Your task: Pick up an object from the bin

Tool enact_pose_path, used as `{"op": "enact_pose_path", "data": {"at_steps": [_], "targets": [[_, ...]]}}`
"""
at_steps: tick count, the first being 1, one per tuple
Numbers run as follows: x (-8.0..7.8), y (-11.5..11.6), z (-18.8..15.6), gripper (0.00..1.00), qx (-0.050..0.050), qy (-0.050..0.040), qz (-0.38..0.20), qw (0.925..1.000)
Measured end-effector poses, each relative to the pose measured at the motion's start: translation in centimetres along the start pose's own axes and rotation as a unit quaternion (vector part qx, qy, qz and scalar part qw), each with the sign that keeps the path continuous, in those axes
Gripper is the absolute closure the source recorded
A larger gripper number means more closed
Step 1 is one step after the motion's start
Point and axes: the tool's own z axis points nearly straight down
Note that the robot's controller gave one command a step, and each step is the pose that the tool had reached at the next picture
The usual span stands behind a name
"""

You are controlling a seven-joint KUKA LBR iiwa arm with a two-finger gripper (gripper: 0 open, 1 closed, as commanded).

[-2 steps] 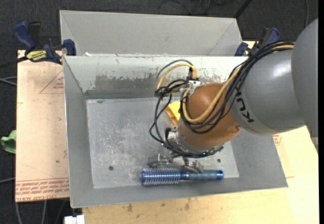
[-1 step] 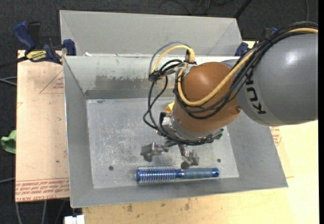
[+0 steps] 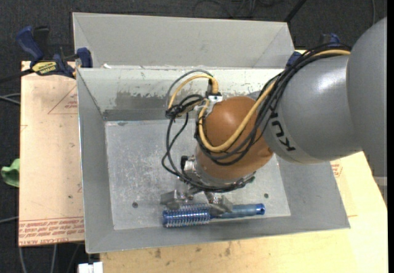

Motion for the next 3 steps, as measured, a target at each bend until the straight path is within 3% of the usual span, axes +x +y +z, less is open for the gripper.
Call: {"op": "enact_pose_path", "data": {"at_steps": [1, 2, 3], "targets": [[1.8, -0.3, -1.8, 0.00, 0.001, -0.0006, 0.039, 0.9992], [-0.8, 0.4, 1.3, 0.00, 0.002, -0.0019, 0.089, 0.9961], [-0.7, 0.3, 1.2, 1.00, 0.004, -0.0027, 0.089, 0.9960]]}}
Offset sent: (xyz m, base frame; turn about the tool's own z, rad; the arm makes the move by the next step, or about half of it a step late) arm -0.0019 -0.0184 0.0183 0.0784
